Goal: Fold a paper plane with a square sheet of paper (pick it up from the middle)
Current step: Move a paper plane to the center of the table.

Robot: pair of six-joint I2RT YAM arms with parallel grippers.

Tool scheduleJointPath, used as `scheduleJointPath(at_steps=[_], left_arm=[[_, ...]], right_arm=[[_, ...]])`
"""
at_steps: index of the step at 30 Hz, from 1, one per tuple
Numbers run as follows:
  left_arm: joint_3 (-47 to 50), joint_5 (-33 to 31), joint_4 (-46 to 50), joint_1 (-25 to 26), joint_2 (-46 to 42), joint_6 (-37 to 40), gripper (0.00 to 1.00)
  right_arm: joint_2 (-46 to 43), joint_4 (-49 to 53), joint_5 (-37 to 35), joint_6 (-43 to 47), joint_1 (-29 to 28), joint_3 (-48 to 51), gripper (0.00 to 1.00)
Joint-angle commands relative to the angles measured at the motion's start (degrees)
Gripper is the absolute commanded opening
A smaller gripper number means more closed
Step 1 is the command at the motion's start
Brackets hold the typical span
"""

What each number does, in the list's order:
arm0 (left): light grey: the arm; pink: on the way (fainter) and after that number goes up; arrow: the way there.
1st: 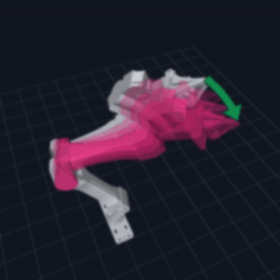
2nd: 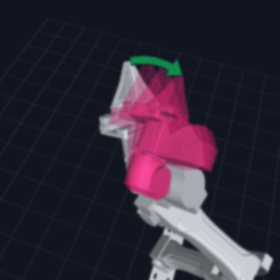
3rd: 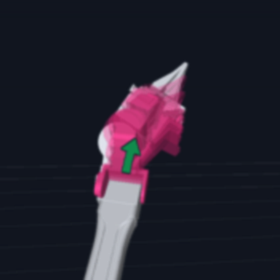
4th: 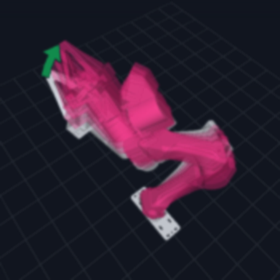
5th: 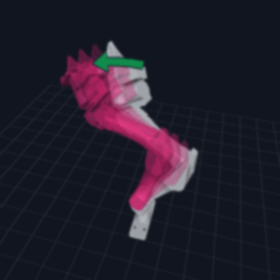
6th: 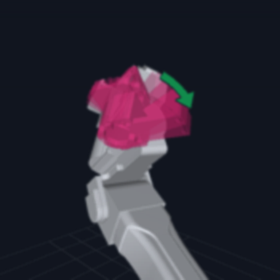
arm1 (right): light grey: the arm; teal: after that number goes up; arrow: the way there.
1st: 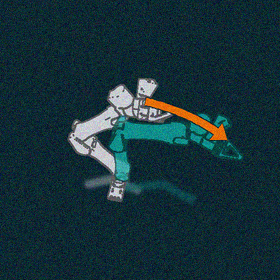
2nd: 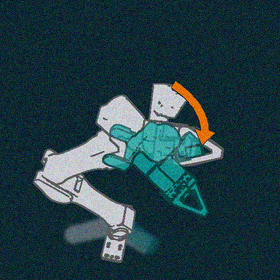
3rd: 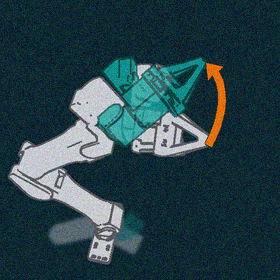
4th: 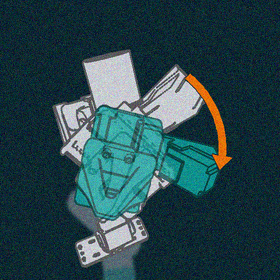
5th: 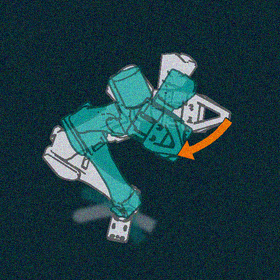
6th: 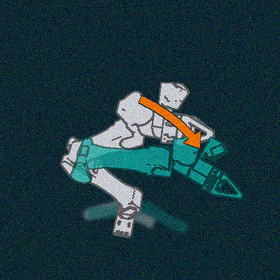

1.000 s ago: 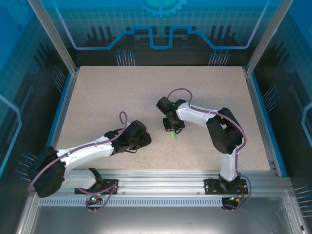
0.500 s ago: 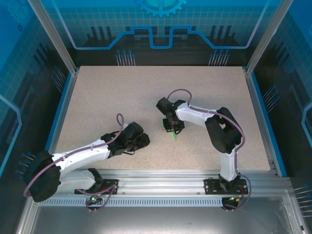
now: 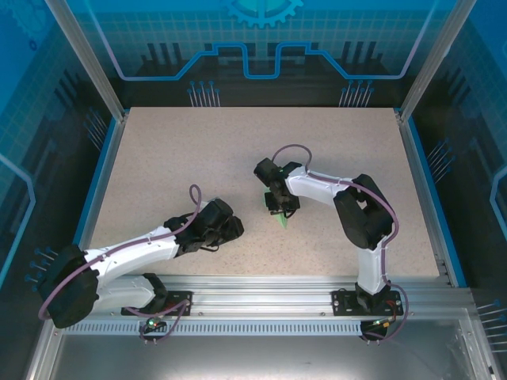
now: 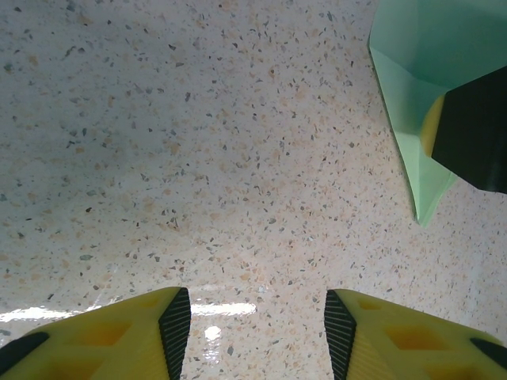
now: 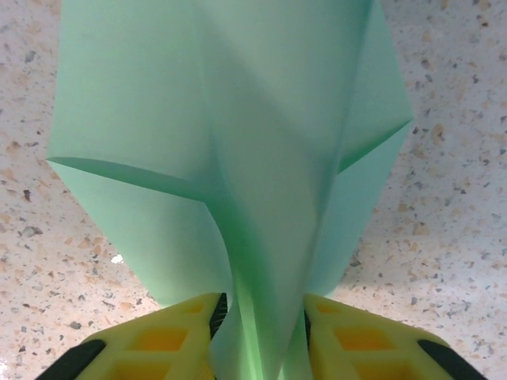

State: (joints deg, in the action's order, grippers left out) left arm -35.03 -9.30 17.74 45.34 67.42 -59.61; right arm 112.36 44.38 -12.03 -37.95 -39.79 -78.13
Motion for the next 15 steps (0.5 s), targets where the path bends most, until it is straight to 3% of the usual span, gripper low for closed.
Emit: scheduleJointPath(at_steps=[1, 10, 13, 15], left_arm=[[-0.82, -1.66, 1.23, -0.25, 0.26, 1.52, 0.52], [-2.29, -4.82, 4.73, -1.5, -1.25, 4.37, 0.52], [-2.75, -8.37, 7.28, -3.38, -3.12, 6.77, 0.53], [-2.93, -11.33, 9.25, -5.87, -4.93, 9.1, 0.55]], right_arm=[[-3.59, 2.17, -0.72, 0.06, -0.9, -1.06, 0.32], [-14.29, 1.35, -2.74, 2.42, -1.01, 1.53, 0.48], [-23.07, 0.22, -8.96, 4.75, -1.27, 4.11, 0.55], [-30.35, -1.05, -15.98, 6.29, -0.91, 7.4, 0.65]])
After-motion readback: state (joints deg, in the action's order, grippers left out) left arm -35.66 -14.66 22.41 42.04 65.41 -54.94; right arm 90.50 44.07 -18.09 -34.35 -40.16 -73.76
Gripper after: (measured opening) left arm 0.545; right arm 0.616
